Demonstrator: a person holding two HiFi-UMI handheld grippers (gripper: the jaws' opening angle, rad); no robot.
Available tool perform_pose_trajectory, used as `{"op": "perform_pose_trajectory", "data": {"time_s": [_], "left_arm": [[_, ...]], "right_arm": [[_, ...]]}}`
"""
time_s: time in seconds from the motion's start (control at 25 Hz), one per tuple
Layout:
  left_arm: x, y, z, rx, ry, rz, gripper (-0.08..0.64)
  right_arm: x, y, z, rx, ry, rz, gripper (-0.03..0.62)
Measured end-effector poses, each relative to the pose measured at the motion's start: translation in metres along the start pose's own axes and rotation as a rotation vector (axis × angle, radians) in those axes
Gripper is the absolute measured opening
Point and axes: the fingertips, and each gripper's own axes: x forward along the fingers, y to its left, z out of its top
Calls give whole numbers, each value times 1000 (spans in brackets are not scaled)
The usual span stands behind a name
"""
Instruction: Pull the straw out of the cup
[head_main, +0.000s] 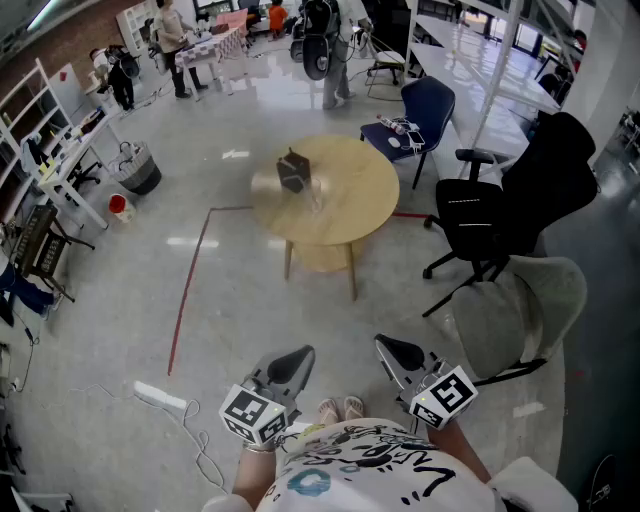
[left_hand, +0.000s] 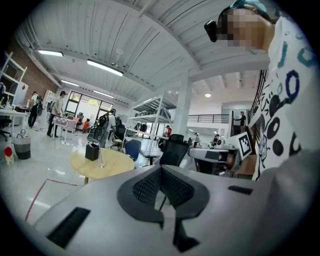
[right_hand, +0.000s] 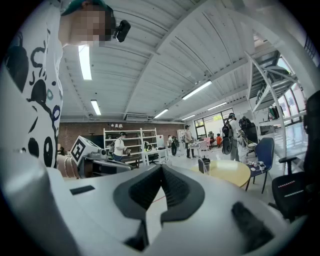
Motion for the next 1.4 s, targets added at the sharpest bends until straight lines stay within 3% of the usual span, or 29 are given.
{"op": "perform_pose_trajectory", "data": {"time_s": [0.36, 0.56, 0.96, 1.4], "left_arm": [[-1, 1, -8, -24, 11, 6, 15], [7, 0, -4, -27, 4, 10, 15], [28, -2, -6, -31, -8, 34, 15], [52, 10, -11, -48, 1, 75, 15]], "right_arm": [[3, 1, -3, 8, 7, 12, 26], [-1, -4, -2, 91, -23, 54, 26], [2, -20, -6, 19, -2, 122, 29], [13, -60, -9, -11, 22, 132, 29]]}}
